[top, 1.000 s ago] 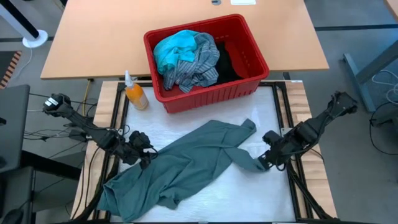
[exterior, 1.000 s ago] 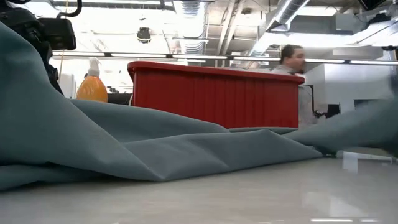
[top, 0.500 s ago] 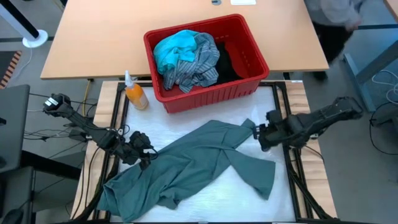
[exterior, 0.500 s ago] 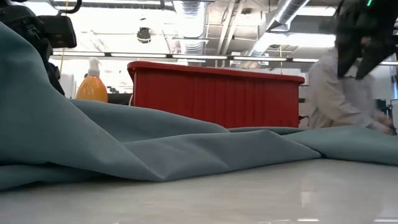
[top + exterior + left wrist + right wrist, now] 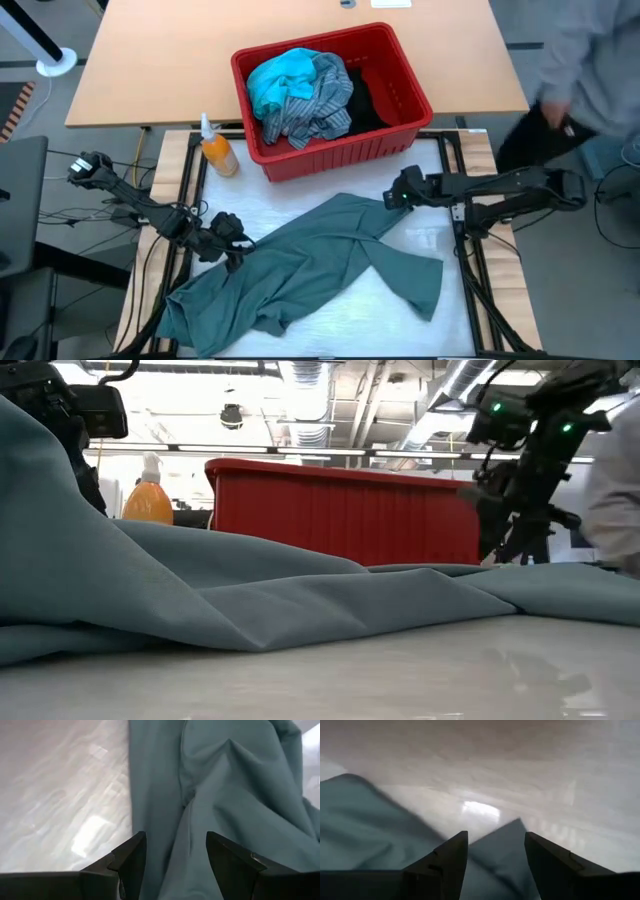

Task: Fold Laundry from Bin
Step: Fold the dark blue pants

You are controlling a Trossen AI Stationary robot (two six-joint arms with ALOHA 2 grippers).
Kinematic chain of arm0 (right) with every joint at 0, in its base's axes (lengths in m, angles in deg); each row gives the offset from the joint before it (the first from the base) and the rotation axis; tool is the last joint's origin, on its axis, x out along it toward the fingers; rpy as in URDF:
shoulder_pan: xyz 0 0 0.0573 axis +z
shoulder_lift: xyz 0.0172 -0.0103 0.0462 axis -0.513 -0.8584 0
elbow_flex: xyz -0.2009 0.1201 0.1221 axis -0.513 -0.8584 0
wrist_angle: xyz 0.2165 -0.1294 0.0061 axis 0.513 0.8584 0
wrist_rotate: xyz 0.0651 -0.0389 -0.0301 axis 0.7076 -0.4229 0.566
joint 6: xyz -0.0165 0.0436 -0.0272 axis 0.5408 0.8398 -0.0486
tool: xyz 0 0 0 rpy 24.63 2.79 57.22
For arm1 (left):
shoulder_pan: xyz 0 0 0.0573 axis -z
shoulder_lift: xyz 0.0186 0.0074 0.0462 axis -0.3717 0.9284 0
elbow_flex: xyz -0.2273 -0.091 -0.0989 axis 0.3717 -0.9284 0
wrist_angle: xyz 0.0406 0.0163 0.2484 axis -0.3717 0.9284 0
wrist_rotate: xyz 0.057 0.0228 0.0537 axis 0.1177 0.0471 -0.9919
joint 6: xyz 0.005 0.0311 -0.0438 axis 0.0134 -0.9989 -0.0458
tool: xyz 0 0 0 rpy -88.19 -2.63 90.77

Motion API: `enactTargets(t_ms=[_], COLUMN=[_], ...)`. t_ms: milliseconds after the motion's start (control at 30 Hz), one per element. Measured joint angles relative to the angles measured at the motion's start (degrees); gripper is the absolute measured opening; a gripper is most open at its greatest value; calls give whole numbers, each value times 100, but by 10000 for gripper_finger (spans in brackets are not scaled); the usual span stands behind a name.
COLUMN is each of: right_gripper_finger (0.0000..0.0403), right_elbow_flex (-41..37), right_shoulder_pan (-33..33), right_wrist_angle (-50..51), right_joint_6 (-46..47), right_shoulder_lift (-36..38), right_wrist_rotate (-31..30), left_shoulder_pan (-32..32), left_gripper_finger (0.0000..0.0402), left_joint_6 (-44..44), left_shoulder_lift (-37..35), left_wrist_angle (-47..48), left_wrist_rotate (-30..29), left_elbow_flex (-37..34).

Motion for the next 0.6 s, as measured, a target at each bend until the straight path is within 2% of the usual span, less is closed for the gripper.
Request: enactTargets(t_ms=[67, 167, 367, 467, 600], right_gripper_finger=[224, 224, 216, 172, 52], right_elbow_flex=[-4, -4, 28, 23, 28], right_shoulder_pan=[-202, -443, -655, -677, -677], right_wrist_angle=[-17, -194, -228, -302, -378], right_joint_6=[-213, -727, -1436, -1624, -1915], right_shoulder_lift=[-193, -557, -1247, -1429, -1409], right_wrist_rotate=[131, 632, 1127, 1289, 1468], left_shoulder_pan=[0, 0, 0, 0, 0], left_gripper_finger=[194, 194, 194, 194, 194], left_joint_6=[151, 336, 536, 651, 792], left_shoulder_lift=[-2, -2, 0, 0, -2], left_wrist_angle=[-65, -51, -46, -43, -40], left_wrist_rotate=[2, 11, 18, -17, -132], left_elbow_flex=[0, 0, 0, 0, 0])
